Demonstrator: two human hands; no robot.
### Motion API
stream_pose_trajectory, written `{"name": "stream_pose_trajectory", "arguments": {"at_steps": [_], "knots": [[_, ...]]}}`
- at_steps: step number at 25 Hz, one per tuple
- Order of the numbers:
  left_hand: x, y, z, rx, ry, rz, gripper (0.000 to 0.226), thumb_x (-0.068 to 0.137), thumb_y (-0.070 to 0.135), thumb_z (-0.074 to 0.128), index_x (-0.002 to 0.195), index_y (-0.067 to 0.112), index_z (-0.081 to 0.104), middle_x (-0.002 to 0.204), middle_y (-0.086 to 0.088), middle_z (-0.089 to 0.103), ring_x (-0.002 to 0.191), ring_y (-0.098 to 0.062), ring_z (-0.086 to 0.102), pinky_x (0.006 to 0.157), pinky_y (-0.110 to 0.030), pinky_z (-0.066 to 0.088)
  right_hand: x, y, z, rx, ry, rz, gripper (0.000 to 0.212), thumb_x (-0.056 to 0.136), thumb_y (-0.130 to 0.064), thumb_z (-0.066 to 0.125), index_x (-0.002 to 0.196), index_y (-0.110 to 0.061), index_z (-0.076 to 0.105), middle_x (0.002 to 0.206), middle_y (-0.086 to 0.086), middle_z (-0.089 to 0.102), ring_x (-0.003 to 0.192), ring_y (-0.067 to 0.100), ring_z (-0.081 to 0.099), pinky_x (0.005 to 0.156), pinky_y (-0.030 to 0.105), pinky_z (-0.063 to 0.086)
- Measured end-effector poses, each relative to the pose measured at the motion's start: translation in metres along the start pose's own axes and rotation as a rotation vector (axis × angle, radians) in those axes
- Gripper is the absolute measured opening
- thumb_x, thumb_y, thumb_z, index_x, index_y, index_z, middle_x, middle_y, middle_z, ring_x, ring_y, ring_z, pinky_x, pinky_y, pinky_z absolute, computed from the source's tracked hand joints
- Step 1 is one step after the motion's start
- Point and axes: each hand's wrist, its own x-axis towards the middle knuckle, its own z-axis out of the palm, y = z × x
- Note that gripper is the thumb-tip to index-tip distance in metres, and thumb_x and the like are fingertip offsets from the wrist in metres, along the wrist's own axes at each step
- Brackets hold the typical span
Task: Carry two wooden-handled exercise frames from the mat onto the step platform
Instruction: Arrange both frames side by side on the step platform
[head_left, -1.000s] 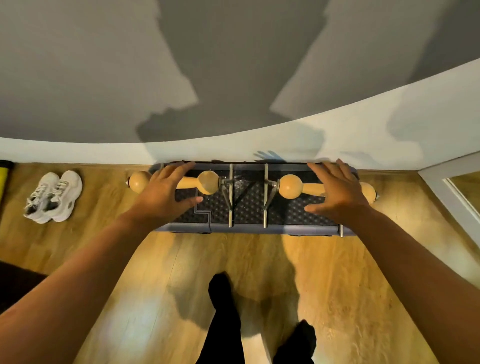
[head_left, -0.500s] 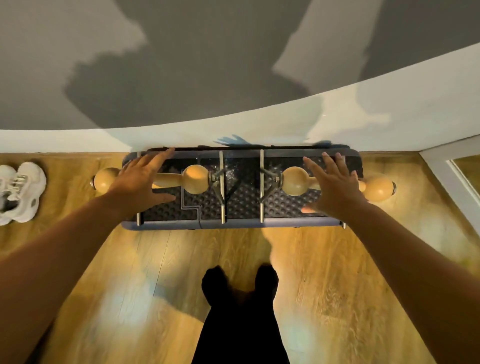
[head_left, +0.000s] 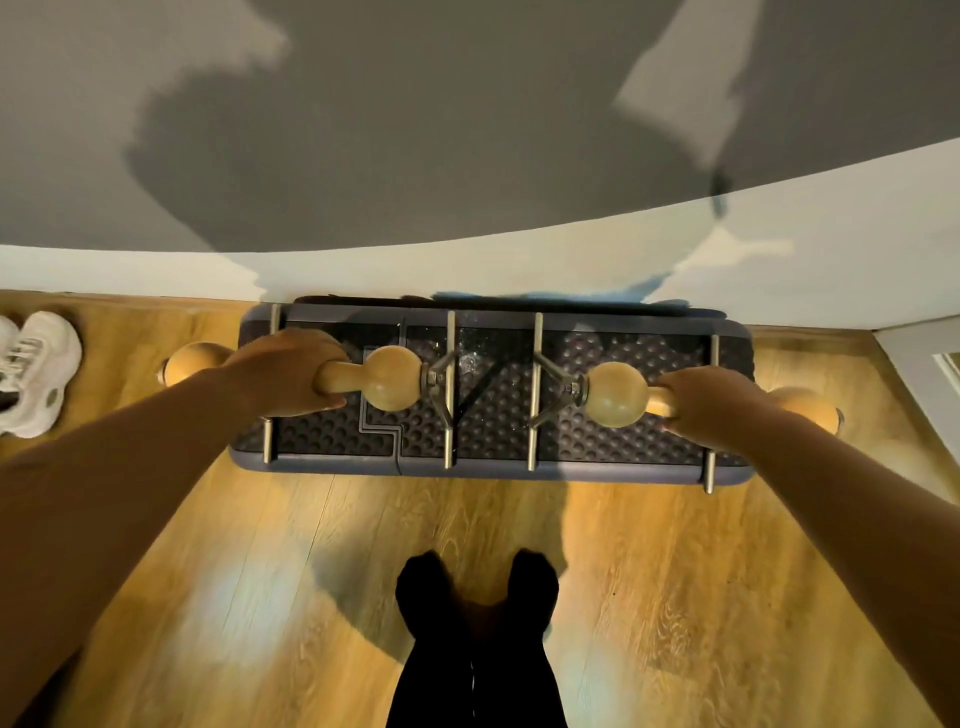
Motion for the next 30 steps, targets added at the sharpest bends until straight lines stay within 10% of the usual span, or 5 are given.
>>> {"name": "stream_pose_trajectory", "arguments": {"at_steps": [5, 30], "knots": [[0.000, -0.004, 0.000, 0.002, -0.026, 0.010, 0.022, 0.089, 0.056, 0.072, 0.085, 0.043, 0.054, 0.072, 0.022, 0.059, 0.069, -0.001, 0.057, 0.067, -0.028, 0.039, -0.002, 0.000, -0.004, 0.036, -0.017, 0.008, 0.022, 0.088, -0.023, 0.077, 0.108, -0.027, 0.072, 0.078, -0.009, 0.066, 0.069, 0.010, 0.062, 0.071, 0.034, 0.057], [0.026, 0.041, 0.016, -0.025, 0.037, 0.114, 0.020, 0.091, 0.061, 0.066, 0.094, 0.043, 0.056, 0.078, 0.021, 0.059, 0.071, -0.001, 0.056, 0.068, -0.026, 0.040, 0.008, -0.056, -0.004, 0.053, 0.056, -0.058, 0.015, 0.090, -0.028, 0.075, 0.092, -0.035, 0.062, 0.076, -0.010, 0.063, 0.070, 0.011, 0.061, 0.065, 0.030, 0.050]]}}
